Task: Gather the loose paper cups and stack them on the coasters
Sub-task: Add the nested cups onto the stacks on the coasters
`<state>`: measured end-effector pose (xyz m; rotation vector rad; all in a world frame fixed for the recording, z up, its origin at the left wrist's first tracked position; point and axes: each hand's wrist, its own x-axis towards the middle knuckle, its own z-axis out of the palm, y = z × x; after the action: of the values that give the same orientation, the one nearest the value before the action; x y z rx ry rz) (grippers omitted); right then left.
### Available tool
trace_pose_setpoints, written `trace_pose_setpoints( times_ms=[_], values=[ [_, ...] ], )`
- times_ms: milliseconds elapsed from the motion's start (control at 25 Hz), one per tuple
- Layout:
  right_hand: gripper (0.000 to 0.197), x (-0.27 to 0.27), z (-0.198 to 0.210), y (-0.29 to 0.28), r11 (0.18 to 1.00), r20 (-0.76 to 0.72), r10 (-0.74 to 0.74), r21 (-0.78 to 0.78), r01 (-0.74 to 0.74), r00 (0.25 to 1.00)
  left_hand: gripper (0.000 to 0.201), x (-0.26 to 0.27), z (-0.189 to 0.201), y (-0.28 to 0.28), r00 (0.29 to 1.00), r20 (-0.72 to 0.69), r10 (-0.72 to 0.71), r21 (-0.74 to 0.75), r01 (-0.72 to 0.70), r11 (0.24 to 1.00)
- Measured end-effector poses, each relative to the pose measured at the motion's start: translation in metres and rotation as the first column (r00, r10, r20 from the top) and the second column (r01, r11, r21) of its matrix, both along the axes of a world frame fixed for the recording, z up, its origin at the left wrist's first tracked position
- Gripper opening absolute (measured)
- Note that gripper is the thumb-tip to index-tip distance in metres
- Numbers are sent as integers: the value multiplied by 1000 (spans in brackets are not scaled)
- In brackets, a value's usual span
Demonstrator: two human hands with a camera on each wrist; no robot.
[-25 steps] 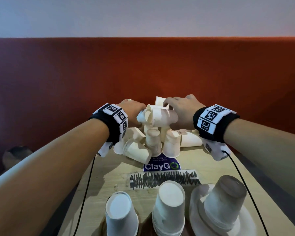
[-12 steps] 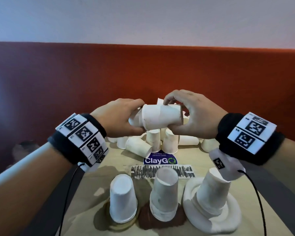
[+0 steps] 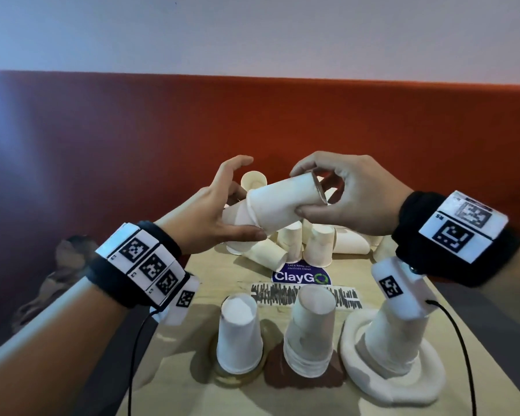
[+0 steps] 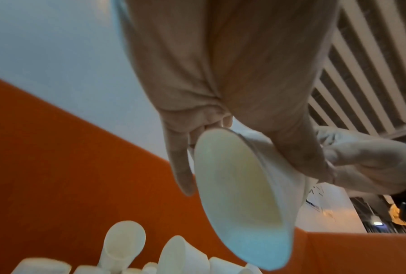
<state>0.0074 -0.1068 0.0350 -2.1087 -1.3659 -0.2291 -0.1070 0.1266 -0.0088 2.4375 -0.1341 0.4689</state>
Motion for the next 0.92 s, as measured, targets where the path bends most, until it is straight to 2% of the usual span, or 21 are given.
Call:
trace_pose_setpoints(
  times_ms=[160,280,600,720,840,920],
  values=[
    [36,6,3,3,998,-65,-37,42,40,997,143,7,-6,5,993,-113,-18,45,24,999],
    [37,12,4,5,999,-42,-45,-16,45,998,152,15,-7,7,993,-114,-28,121,41,992],
    [44,13,2,13,995,-70,-15,-96,8,997,160,20,-2,0,998,15,-64,136,61,989],
    [48,13,1,17,996,-172,1,-87,-16,985,163,20,-2,1,997,22,-76,105,73,992],
    [64,9,-3,20,1000,-337,7,3,-6,941,162,17,0,1,998,3,-63,44,62,997],
    [61,2,-7,24,998,-360,21,57,0,933,159,12,1,-1,997,-4,-71,-32,71,997]
  ],
)
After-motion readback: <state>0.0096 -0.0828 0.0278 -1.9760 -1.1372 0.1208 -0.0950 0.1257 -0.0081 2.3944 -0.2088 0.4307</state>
